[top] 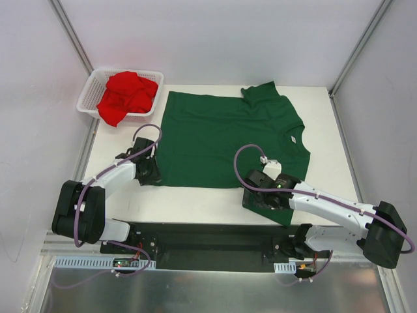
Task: Fold and stack the t-shirts
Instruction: Grap the side of the flattened tshirt closest away from the robot with both arms
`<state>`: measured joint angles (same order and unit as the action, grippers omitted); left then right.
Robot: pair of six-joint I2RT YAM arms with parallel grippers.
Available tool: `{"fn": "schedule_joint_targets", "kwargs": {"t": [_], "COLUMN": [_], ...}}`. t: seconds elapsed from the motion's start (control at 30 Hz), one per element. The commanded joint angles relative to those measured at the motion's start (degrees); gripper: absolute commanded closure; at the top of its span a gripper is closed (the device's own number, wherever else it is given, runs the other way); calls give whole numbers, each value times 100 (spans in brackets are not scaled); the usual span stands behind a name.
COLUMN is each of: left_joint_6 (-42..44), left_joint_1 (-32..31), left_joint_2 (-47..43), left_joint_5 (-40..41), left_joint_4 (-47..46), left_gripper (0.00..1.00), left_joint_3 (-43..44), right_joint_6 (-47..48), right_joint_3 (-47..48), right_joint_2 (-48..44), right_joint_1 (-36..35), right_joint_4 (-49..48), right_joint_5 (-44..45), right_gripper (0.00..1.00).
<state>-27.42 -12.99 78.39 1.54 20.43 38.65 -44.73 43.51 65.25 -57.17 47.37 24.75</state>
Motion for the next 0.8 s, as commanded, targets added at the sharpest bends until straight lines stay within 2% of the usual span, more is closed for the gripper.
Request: {"fn": "schedule_joint_targets", "kwargs": {"t": [0.0, 0.03, 0.07, 0.1, 0.17, 0.77], "left_joint_6": [26, 26, 26, 35, 17, 70], "left_joint_1": [60, 69, 69, 69, 69, 130], "left_joint_2": [80, 80, 80, 80, 80, -26], "left_joint_5": [-49, -57, -66, -57, -49, -22], "left_joint_4": [120, 120, 120, 120, 120, 128], "left_gripper": [66, 69, 76, 89, 97, 100], "left_joint_3": [55, 46, 46, 54, 46, 265], "right_joint_6": [-1, -9, -1, -9, -9, -1], "right_joint_3": [193, 202, 202, 202, 202, 62], "right_joint_2": [-101, -92, -100, -101, -101, -30], "right_joint_1": [-23, -23, -31, -23, -31, -31], "right_joint_4": [184, 184, 176, 167, 176, 26], "right_joint_5": [135, 135, 135, 126, 135, 39], "right_gripper": [4, 4, 4, 4, 4, 4]}}
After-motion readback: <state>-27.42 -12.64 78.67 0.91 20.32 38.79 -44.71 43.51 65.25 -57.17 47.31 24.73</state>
